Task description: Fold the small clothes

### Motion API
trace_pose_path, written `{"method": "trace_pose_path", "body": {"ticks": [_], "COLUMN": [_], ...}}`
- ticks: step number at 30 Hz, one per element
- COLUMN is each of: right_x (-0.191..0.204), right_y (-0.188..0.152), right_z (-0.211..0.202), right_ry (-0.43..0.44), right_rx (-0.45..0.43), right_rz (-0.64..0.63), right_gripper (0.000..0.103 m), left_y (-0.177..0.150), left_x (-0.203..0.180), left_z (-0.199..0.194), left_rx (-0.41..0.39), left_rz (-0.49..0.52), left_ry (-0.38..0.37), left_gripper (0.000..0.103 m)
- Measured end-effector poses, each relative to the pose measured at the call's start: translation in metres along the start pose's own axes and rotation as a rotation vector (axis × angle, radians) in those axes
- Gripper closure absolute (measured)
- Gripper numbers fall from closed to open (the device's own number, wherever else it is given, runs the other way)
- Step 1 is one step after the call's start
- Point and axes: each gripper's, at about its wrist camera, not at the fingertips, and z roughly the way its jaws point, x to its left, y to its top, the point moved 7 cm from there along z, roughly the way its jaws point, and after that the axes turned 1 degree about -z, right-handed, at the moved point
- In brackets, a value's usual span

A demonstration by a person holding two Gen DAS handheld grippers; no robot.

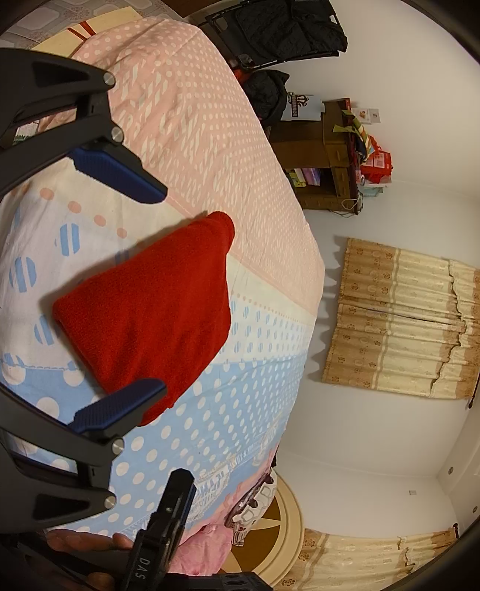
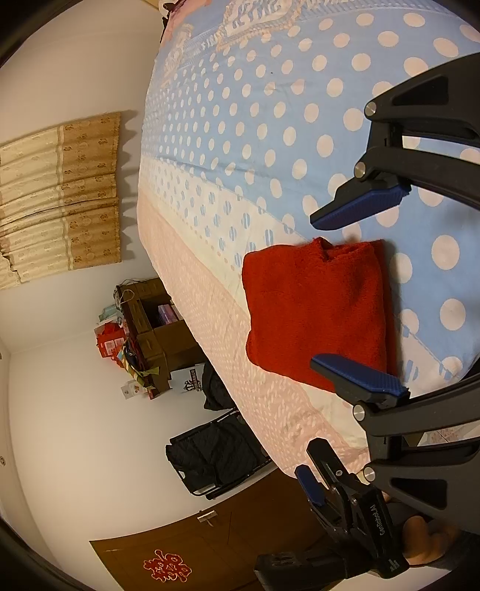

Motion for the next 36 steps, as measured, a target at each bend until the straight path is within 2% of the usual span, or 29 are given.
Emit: {"method": "trace_pose_path", "body": {"ticks": [21, 24, 32, 36], "right_x": [0.0, 0.001, 0.0, 0.004], "right_y": [-0.005, -0.006, -0.007, -0.013], "right_z": [0.001, 0.001, 0.001, 0.004], "right_ry": [0.004, 0.005, 0.005, 0.007], "right_rx": [0.005, 0.005, 0.007, 0.013], "right_rz": [0.005, 0.006, 0.007, 0.005], "right_gripper": [0.032, 0.032, 0.032, 0.032], "left_y": [0.0, 0.001, 0.004, 0.002], "left_x": [-0.009, -0.008, -0.003, -0.005], "left_z": [-0.002, -0.002, -0.002, 0.0], "left_rx": [-0.012, -0.014, -0.024, -0.014], "left_rz": [0.05, 0.054, 0.031, 0.05], "left_ry": [-0.003, 0.011, 0.008, 0.008], "left_gripper": [0.005, 0.0, 0.0, 0.0]}}
